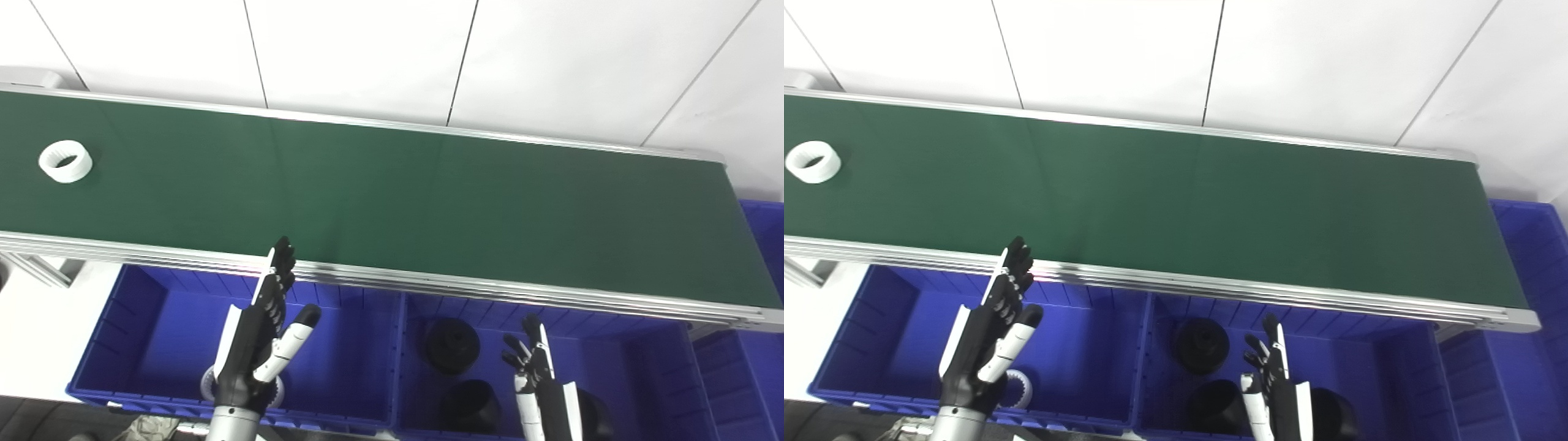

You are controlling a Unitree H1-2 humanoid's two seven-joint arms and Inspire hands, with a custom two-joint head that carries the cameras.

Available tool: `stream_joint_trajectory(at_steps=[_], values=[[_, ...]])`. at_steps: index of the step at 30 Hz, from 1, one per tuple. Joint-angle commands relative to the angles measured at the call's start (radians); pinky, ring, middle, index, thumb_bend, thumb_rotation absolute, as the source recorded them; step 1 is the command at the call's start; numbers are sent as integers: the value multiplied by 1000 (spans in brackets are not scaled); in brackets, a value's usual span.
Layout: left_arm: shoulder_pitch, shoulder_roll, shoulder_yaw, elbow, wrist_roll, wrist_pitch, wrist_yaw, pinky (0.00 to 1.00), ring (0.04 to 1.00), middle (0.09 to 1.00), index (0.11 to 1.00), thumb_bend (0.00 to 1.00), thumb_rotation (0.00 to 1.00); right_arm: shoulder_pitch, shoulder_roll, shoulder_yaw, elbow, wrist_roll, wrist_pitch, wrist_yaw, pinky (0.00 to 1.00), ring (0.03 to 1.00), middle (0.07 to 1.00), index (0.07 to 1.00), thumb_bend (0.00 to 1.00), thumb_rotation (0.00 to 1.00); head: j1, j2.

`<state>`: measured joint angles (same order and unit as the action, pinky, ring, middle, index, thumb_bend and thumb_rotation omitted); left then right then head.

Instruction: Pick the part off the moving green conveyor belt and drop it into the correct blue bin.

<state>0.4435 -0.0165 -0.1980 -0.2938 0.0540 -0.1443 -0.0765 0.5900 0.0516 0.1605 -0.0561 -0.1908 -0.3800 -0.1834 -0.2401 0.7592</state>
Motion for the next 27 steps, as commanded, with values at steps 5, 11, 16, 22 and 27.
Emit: stream_joint_trajectory(at_steps=[5, 11, 16, 22, 27], values=[[-37, 71, 43, -21, -84, -8, -39, 1000, 1000, 1000, 1000, 610, 732, -2, 84, 42, -32, -65, -15, -20, 822, 882, 982, 984, 751, 1000, -170, 25], [-65, 123, 81, 4, -140, -7, -71, 1000, 1000, 1000, 1000, 596, 784, -33, 154, 66, -14, -136, 1, -56, 827, 886, 978, 983, 696, 1000, -292, 31], [-69, 136, 86, 9, -136, -1, -69, 1000, 1000, 1000, 1000, 593, 828, -44, 166, 76, -9, -143, 8, -63, 824, 893, 988, 998, 698, 1000, -263, 24], [-62, 122, 72, 25, -128, -21, -67, 1000, 1000, 1000, 1000, 606, 787, -33, 147, 67, -20, -122, 4, -57, 828, 892, 988, 998, 675, 1000, -199, 15], [-56, 111, 60, 32, -127, -35, -68, 1000, 1000, 1000, 1000, 601, 755, -26, 130, 57, -18, -100, -9, -53, 845, 892, 984, 994, 678, 1000, -165, 9]])
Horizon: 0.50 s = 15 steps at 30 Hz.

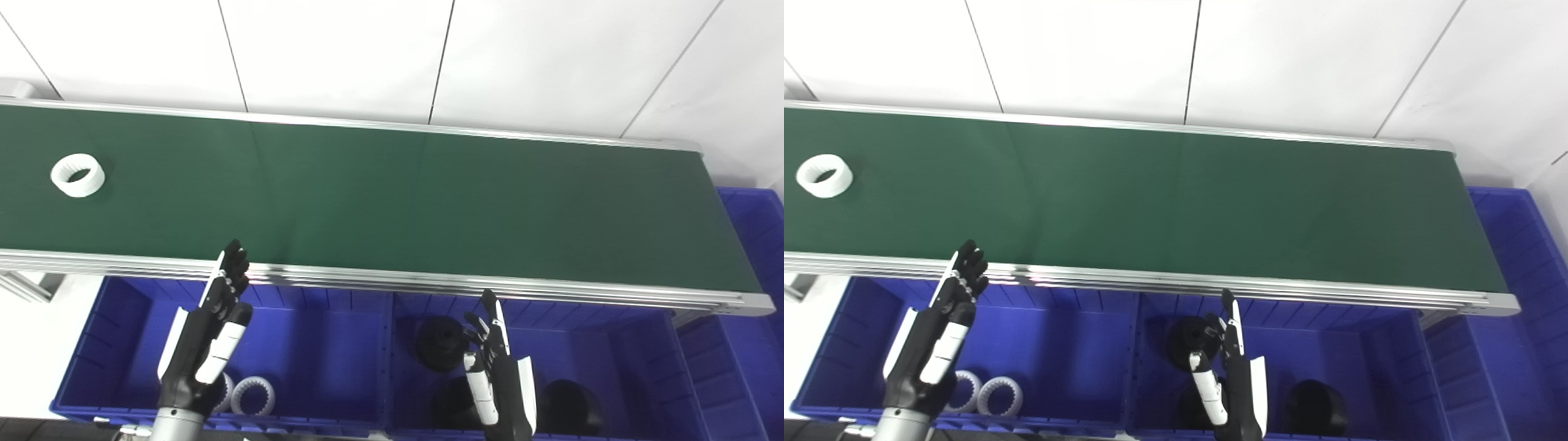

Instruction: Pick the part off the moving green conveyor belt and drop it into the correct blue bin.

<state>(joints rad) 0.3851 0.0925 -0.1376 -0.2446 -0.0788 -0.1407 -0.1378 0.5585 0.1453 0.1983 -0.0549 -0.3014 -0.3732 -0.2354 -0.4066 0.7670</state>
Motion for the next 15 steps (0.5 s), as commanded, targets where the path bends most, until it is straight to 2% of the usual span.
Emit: stream_joint_trajectory(at_steps=[1, 7, 11, 15], values=[[3, 1, -1, -17, 7, -40, -7, 1000, 1000, 1000, 1000, 601, 752, 7, 33, 19, -19, 14, -18, 0, 849, 892, 983, 993, 673, 1000, 3, 1], [23, -12, -11, -38, 28, -42, 1, 1000, 1000, 1000, 1000, 576, 734, 12, 17, 14, -19, 16, -24, 2, 860, 896, 986, 991, 677, 1000, 30, -5], [53, -50, -13, -48, 57, -59, 31, 1000, 1000, 1000, 1000, 573, 733, 12, 7, 10, -10, -6, -47, -9, 857, 896, 982, 992, 690, 1000, 48, -10], [75, -74, -18, -41, 59, -77, 36, 1000, 1000, 1000, 1000, 578, 778, 12, 2, 7, -3, 2, -59, -8, 882, 905, 986, 995, 685, 1000, 56, -15]])
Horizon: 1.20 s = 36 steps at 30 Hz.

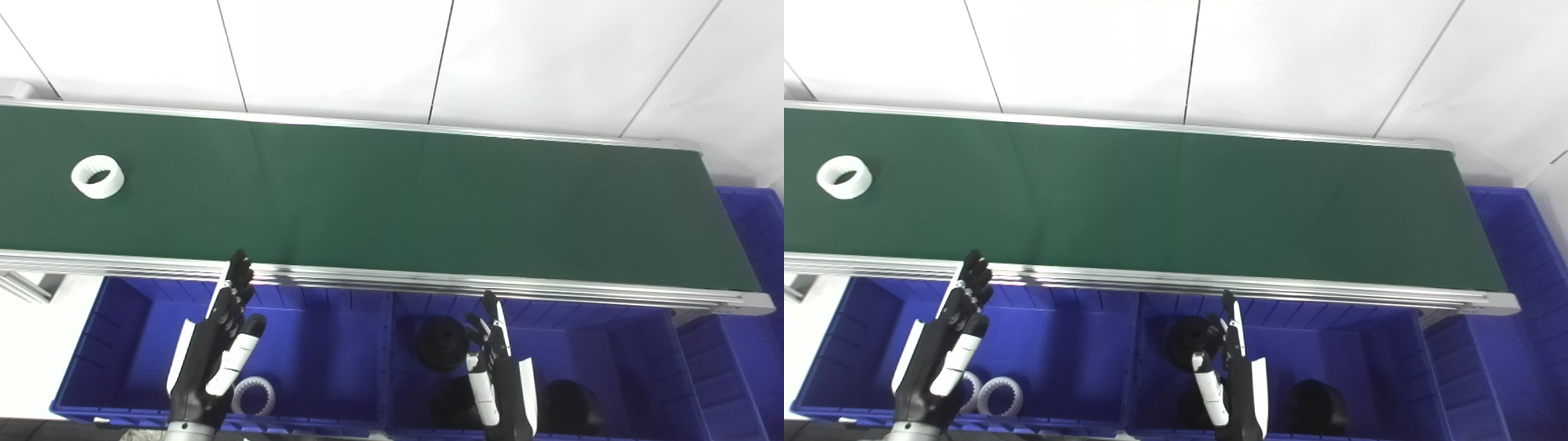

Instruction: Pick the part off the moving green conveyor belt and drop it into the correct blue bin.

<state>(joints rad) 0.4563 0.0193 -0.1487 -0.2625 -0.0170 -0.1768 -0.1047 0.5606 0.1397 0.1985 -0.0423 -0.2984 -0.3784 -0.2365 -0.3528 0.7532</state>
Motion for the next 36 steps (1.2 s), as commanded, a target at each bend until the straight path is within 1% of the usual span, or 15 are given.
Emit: stream_joint_trajectory(at_steps=[1, 6, 7, 9, 15, 16, 17, 18, 19, 20, 21, 23, 26, 31, 36], values=[[7, -4, -8, -21, -4, -43, 1, 1000, 1000, 1000, 1000, 578, 778, 9, 6, 6, -12, 2, -58, -6, 882, 906, 986, 996, 683, 1000, 5, -4], [18, -15, -16, -14, 23, -48, 7, 1000, 1000, 1000, 1000, 595, 809, 8, 1, 3, -2, 15, -64, -4, 878, 905, 989, 1000, 683, 1000, 25, -22], [19, -15, -17, -11, 24, -52, 7, 1000, 1000, 1000, 1000, 584, 810, 8, -1, 3, 1, 18, -67, -3, 878, 907, 990, 1000, 683, 1000, 25, -22], [20, -17, -21, 0, 28, -66, 8, 1000, 1000, 1000, 1000, 564, 802, 8, -6, 2, 9, 22, -75, -2, 878, 907, 992, 1000, 684, 1000, 43, -40], [27, -32, -38, 67, 56, -125, 22, 1000, 1000, 1000, 1000, 571, 762, 12, -41, 1, 41, 67, -90, 3, 882, 916, 993, 1000, 706, 1000, 152, -154], [26, -35, -40, 84, 60, -139, 25, 1000, 1000, 1000, 1000, 595, 742, 11, -50, 2, 48, 78, -91, 2, 887, 919, 997, 1000, 709, 1000, 168, -171], [23, -41, -44, 106, 68, -157, 29, 1000, 1000, 1000, 1000, 602, 733, 8, -61, 2, 58, 90, -91, 1, 891, 920, 998, 1000, 711, 1000, 199, -202], [19, -45, -45, 123, 74, -172, 33, 1000, 1000, 1000, 1000, 613, 712, 5, -70, 2, 66, 99, -91, -1, 902, 922, 999, 1000, 713, 1000, 199, -202], [14, -52, -47, 144, 79, -185, 39, 1000, 1000, 1000, 1000, 615, 709, 0, -82, 3, 76, 112, -91, -2, 904, 923, 1000, 1000, 713, 1000, 222, -227], [10, -58, -48, 159, 84, -195, 44, 1000, 1000, 1000, 1000, 649, 688, -3, -91, 5, 84, 121, -91, -3, 910, 930, 1000, 1000, 710, 1000, 226, -231], [6, -63, -51, 173, 85, -201, 47, 1000, 1000, 1000, 1000, 661, 680, -8, -101, 6, 92, 131, -91, -5, 912, 932, 1000, 1000, 709, 1000, 243, -252], [0, -70, -55, 194, 81, -212, 48, 991, 1000, 1000, 1000, 699, 629, -15, -115, 8, 107, 143, -91, -10, 911, 933, 1000, 1000, 712, 1000, 253, -266], [-9, -80, -59, 215, 91, -228, 56, 945, 991, 1000, 1000, 701, 563, -24, -129, 7, 126, 151, -91, -19, 912, 932, 1000, 1000, 720, 1000, 268, -282], [-16, -91, -63, 231, 111, -241, 69, 926, 969, 1000, 1000, 694, 551, -36, -149, 9, 144, 161, -91, -26, 910, 934, 1000, 1000, 714, 1000, 292, -296], [-20, -100, -67, 235, 129, -252, 84, 896, 946, 993, 1000, 674, 546, -41, -158, 8, 147, 172, -92, -25, 921, 938, 1000, 1000, 715, 1000, 312, -286]])
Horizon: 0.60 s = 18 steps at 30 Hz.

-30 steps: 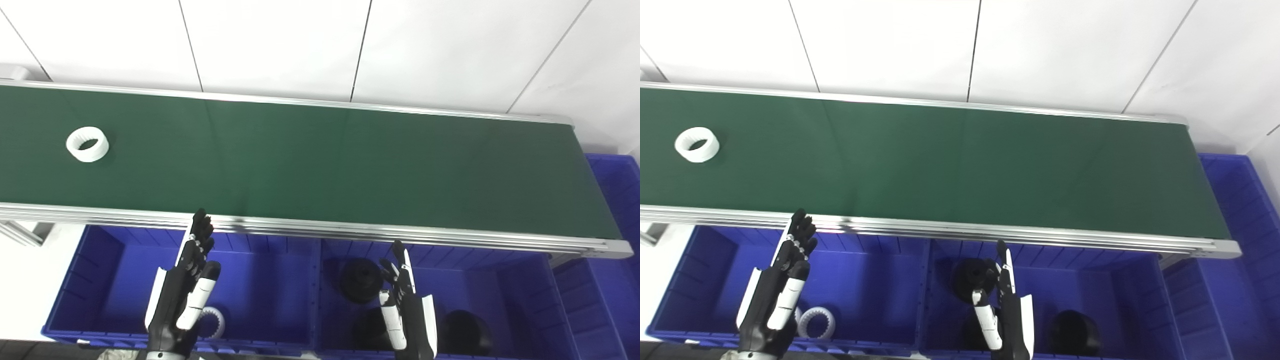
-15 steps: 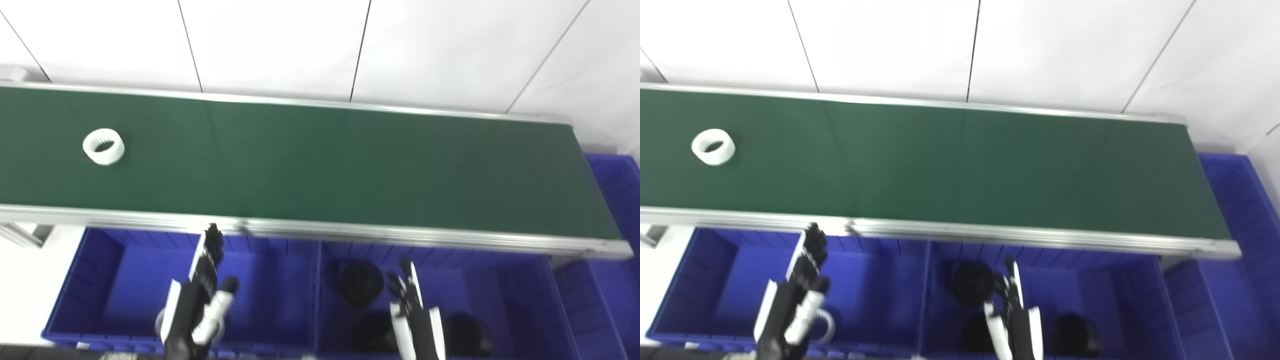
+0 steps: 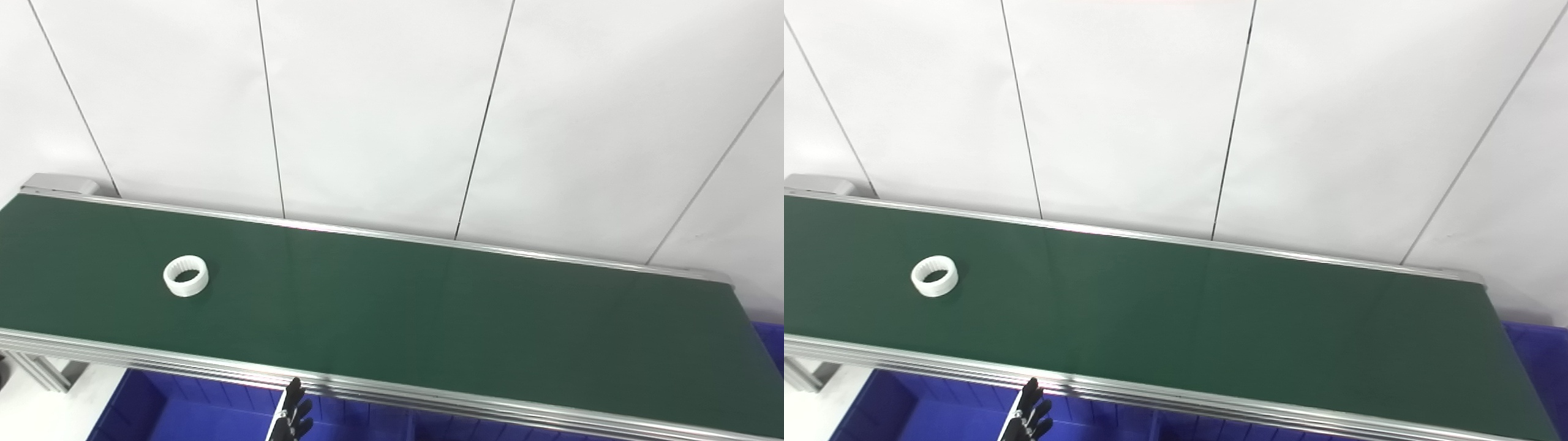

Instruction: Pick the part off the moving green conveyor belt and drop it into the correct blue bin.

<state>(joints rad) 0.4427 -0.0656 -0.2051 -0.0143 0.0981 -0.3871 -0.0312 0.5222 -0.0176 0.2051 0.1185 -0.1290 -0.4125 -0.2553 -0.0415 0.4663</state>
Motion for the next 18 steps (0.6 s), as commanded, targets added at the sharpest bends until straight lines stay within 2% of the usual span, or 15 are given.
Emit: stream_joint_trajectory(at_steps=[1, 6, 10, 11, 13, 14, 15, 18], values=[[-7, -16, -11, -15, 16, -40, 11, 892, 948, 995, 1000, 678, 550, -3, -1, 1, -15, 2, -57, -6, 922, 937, 1000, 1000, 714, 1000, 0, 1], [-9, -22, -11, -31, 17, -21, 13, 895, 952, 989, 1000, 707, 568, -3, 0, -4, -26, 7, -57, 2, 926, 939, 1000, 1000, 708, 1000, 17, 23], [-13, -21, -13, -56, 16, -21, 12, 895, 945, 964, 1000, 684, 489, -6, 0, -5, -29, 4, -57, 3, 922, 945, 1000, 1000, 688, 1000, 29, 34], [-17, -13, -13, -71, 43, -40, 15, 891, 942, 960, 1000, 682, 480, -7, 0, -6, -29, 4, -57, 3, 921, 945, 1000, 1000, 686, 1000, 29, 34], [-24, 1, -9, -100, 94, -68, 28, 762, 874, 922, 977, 693, 481, -8, 0, -7, -30, 5, -57, 3, 919, 943, 1000, 1000, 681, 1000, 29, 34], [-27, 6, -8, -112, 115, -76, 36, 717, 838, 901, 947, 742, 536, -8, 0, -8, -31, 5, -57, 4, 924, 946, 1000, 1000, 672, 1000, 29, 34], [-32, 13, -4, -139, 119, -79, 36, 701, 826, 895, 933, 761, 549, -6, 1, -9, -35, 2, -57, 4, 927, 946, 1000, 1000, 665, 1000, 42, 53], [-50, 31, 8, -215, 117, -73, 31, 708, 834, 906, 915, 776, 495, -4, 3, -13, -42, -2, -57, 5, 928, 944, 1000, 1000, 643, 1000, 52, 69]])
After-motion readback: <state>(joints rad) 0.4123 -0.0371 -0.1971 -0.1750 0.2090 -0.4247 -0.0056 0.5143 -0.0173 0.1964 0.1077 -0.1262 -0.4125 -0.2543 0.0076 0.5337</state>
